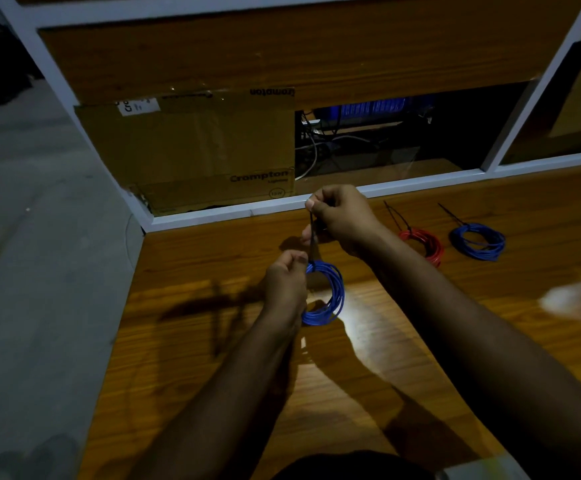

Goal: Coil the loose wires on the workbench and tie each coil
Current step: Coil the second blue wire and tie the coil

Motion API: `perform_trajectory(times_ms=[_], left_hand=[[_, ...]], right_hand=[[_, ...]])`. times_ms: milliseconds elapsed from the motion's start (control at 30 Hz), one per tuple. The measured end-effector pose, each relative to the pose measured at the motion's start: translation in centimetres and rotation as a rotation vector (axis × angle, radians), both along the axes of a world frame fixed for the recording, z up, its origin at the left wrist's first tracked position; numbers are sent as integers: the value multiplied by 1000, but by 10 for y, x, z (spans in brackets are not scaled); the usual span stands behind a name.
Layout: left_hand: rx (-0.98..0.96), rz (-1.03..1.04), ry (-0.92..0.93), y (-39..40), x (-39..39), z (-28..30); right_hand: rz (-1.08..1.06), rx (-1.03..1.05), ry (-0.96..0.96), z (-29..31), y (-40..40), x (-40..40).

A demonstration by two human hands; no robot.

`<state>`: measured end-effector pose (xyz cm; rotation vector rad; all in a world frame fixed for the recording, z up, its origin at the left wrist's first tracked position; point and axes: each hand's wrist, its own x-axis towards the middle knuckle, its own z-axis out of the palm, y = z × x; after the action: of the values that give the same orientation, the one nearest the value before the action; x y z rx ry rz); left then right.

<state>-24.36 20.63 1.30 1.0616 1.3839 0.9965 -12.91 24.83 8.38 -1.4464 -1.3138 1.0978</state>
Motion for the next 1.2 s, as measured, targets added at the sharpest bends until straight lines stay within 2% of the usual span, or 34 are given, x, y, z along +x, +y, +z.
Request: perform_trajectory(times_ms=[300,400,467,600,667,733,800,900,967,1067,1200], left_hand=[[150,95,229,7,3,-25],[142,88,240,8,7,-30],[66,52,154,9,5,-31],[-173,-48,-177,2,6,-17],[-202,-98,-300,-7,9,-7],[-225,-123,-433,-11,12,-2],[-249,-142,-511,-12,15,0],[-247,-170,-512,-10,24,0],[-229,-176,-481,-11,35,1],[-194,-212,-425,-16,59,4],[-171,-244,-406,-22,108,4]], right_hand=[[-111,-76,81,-16,-7,-10],[-133,-116,134,-18,-9,-7],[-116,-140,224,-19,-14,-3],[-166,-37,309,-23,-21,17],[-184,-19,200,-31,-25,35],[-69,-107,23,-41,-39,51],[82,-237,-47,-51,-62,63],[128,-291,137,-60,-95,76],[114,-257,258,-67,-108,90],[108,-171,277,-74,-117,115],[-7,-143,310,-75,-123,165]])
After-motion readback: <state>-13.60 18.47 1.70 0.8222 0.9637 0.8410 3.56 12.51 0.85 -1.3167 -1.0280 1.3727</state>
